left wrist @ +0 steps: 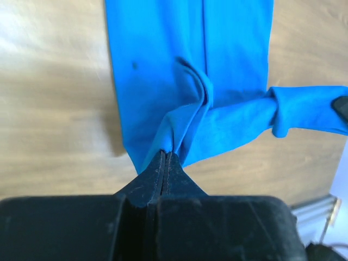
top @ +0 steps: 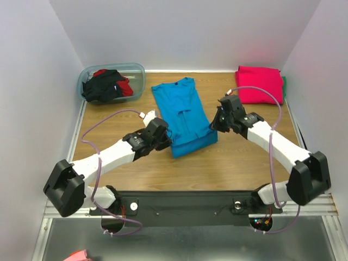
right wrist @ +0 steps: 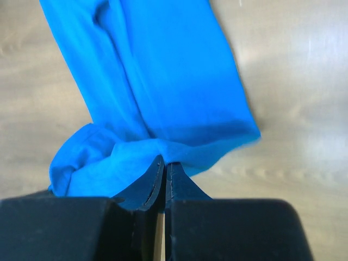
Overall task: Fold and stack the t-shirts
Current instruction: Fold the tshirt
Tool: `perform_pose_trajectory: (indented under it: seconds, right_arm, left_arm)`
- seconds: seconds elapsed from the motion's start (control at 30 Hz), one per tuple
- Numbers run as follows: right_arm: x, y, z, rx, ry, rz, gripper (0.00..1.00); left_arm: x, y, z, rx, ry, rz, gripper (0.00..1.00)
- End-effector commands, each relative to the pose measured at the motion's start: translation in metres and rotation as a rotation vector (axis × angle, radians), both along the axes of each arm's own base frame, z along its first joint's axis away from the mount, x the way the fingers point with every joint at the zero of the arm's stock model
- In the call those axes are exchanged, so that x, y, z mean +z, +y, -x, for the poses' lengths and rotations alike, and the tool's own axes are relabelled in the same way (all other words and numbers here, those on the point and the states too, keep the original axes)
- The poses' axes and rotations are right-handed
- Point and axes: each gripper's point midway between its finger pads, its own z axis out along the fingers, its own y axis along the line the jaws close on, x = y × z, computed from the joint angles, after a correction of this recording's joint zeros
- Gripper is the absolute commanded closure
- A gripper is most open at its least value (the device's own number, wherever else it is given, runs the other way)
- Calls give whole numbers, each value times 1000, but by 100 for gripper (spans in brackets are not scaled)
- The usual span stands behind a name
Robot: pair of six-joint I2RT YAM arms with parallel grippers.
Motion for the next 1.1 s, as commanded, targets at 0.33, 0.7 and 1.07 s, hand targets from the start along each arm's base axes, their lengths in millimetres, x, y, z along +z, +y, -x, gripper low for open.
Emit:
perform_pose_trajectory:
  seconds: [0.33, 0.7, 1.07]
  right_arm:
    - [19, 15, -113, -41, -114, 92, 100]
    - [-4, 4, -147, -60, -81, 121, 100]
    - [-32, 8, -184, -37, -44, 96, 99]
  left_arm:
    - [17, 23, -104, -3, -125, -135, 100]
    - [-5, 30, -157, -30, -110, -188, 100]
    - [-31, 40, -181, -6, -39, -228, 100]
